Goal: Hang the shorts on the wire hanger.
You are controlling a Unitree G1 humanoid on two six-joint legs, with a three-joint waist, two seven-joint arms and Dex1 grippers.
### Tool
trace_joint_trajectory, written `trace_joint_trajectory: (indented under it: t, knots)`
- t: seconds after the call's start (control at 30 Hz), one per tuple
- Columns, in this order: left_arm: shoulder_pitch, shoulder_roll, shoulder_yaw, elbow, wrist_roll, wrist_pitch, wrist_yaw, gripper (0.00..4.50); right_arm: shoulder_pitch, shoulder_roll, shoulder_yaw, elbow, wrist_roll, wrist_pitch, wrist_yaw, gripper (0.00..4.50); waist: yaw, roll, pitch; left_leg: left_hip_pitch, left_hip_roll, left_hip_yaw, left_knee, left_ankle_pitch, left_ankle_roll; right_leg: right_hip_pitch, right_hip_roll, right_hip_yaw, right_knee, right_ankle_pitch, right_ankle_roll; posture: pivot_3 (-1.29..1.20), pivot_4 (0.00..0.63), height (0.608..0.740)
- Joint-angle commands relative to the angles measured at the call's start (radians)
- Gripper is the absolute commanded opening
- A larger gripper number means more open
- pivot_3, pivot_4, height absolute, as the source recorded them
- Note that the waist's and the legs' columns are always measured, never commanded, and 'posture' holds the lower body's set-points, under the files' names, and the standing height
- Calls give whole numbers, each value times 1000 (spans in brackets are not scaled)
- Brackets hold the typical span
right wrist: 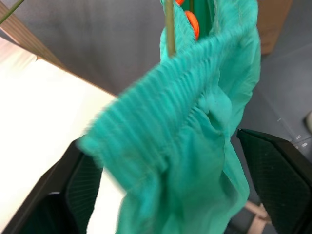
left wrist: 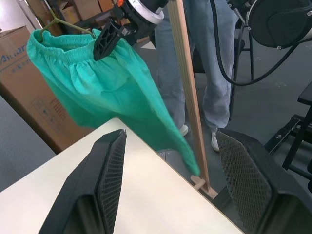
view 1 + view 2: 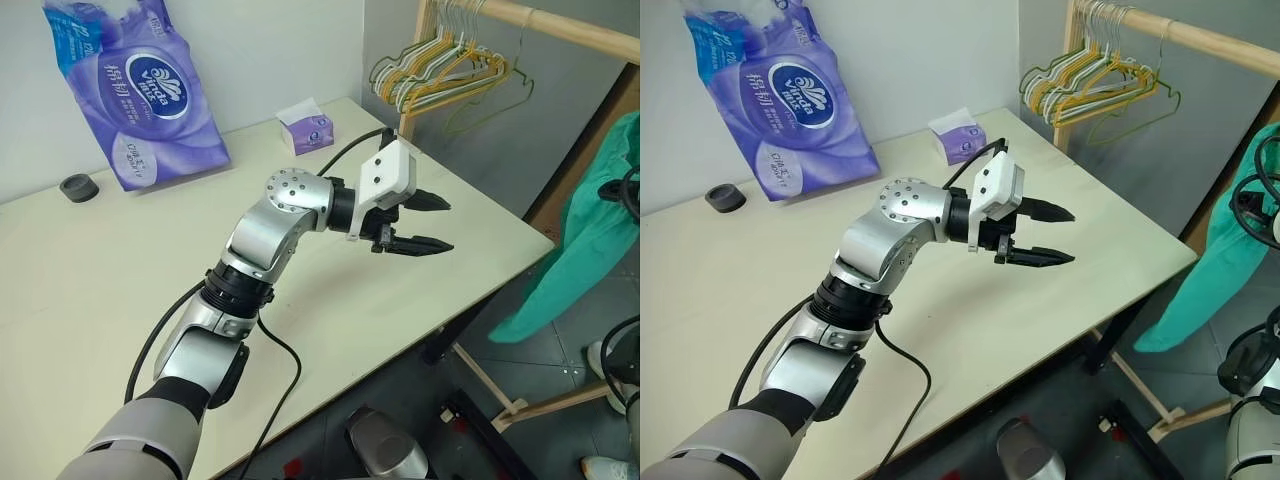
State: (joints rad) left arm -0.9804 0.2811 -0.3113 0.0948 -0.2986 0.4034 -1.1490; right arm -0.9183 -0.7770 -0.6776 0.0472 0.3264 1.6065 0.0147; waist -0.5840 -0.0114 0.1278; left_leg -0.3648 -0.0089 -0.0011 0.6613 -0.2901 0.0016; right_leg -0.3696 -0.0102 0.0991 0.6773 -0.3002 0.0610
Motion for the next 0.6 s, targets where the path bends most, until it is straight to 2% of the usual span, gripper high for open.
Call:
trace_joint_trajectory:
  t: [0.03, 0.2, 0.33, 0.4, 0.53, 0.6]
  knots:
    - [-15, -2, 6, -9, 6, -22, -5, 3080, -14, -14, 36, -111, -14, 8, -13, 4458, 0, 0, 0, 0, 0, 0, 0, 0, 0, 0, 0, 0, 0, 0, 0, -583, 104, 740]
    - [-7, 2, 11, -11, 11, -22, -4, 3080, -42, -18, 113, -194, -23, -32, 13, 4458, -1, 0, 0, 0, 0, 0, 0, 0, 0, 0, 0, 0, 0, 0, 0, -582, 104, 740]
    - [23, 27, 32, -6, 35, -20, 40, 3080, -27, -48, 263, -270, -41, -323, 92, 4458, -3, 0, 0, 0, 0, 0, 0, 0, 0, 0, 0, 0, 0, 0, 0, -578, 106, 740]
    - [43, 49, 51, -2, 58, -32, 80, 3080, -18, -9, 275, -288, -31, -413, 116, 4458, -9, 0, 0, 0, 0, 0, 0, 0, 0, -1, 0, 0, 0, 0, 0, -557, 108, 740]
    - [116, 92, 188, 12, 129, 62, 364, 3080, 148, 163, 397, -395, 69, -642, 299, 4458, -20, -8, -2, 0, 4, -2, 1, -1, -1, 0, 1, -1, 1, 0, 1, -505, 101, 740]
    - [222, 123, 240, -40, 193, 87, 500, 3080, 265, 199, 549, -444, 34, -808, 398, 4458, -19, -7, -3, 0, 4, -4, 1, -1, -1, 0, 0, -2, 1, 0, 1, -452, 84, 740]
